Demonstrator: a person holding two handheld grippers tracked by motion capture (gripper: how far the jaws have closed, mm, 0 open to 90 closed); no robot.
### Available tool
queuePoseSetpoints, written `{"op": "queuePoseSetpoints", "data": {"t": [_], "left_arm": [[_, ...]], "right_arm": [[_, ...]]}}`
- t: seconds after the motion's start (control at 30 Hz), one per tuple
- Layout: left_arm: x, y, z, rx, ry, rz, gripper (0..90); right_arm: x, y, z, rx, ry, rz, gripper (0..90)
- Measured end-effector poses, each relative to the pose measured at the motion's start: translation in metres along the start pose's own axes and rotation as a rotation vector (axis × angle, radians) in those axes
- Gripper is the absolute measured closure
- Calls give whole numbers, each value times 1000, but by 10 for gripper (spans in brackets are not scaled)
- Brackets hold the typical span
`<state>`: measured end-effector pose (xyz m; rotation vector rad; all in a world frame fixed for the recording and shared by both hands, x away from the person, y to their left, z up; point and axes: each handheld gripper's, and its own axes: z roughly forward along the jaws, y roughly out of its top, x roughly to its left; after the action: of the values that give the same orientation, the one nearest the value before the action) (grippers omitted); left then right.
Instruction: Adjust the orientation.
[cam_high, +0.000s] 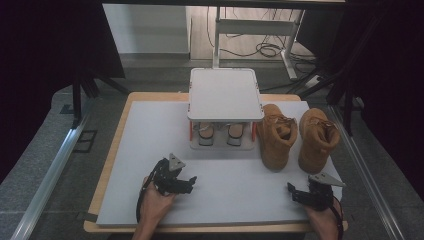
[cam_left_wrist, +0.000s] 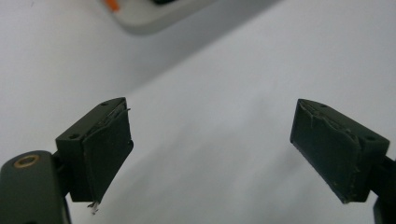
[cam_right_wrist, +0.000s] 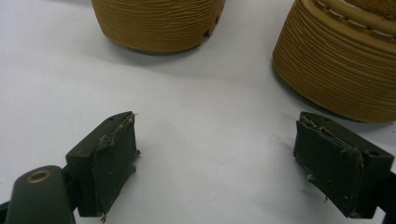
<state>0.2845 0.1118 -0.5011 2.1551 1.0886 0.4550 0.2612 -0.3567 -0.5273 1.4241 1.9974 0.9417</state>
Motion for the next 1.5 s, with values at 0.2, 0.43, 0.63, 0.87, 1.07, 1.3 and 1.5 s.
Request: {"op": "queuePoseSetpoints", "data": {"t": [0.2, 0.43, 0.63, 0.87, 1.07, 1.3, 1.5], "left_arm": [[10, -18, 1, 36, 15, -26, 124], [14, -28, 4, 19, -6, -47, 122], [14, -28, 4, 12, -5, -47, 122], [14, -29, 4, 10, -5, -47, 122], [14, -29, 4, 10, -4, -46, 123], [13, -29, 4, 10, -4, -46, 123], [13, -29, 4, 9, -4, -46, 124]], "right_arm": [[0, 1, 0, 4, 0, 1, 129], [0, 1, 0, 7, 1, -2, 129], [-1, 2, 0, 8, 10, -15, 130], [-2, 3, -2, -4, 32, 2, 56], [4, 7, -3, 3, 41, -7, 78], [8, 15, -13, -52, 84, -3, 420], [18, 23, -7, -30, 121, -72, 572]]}}
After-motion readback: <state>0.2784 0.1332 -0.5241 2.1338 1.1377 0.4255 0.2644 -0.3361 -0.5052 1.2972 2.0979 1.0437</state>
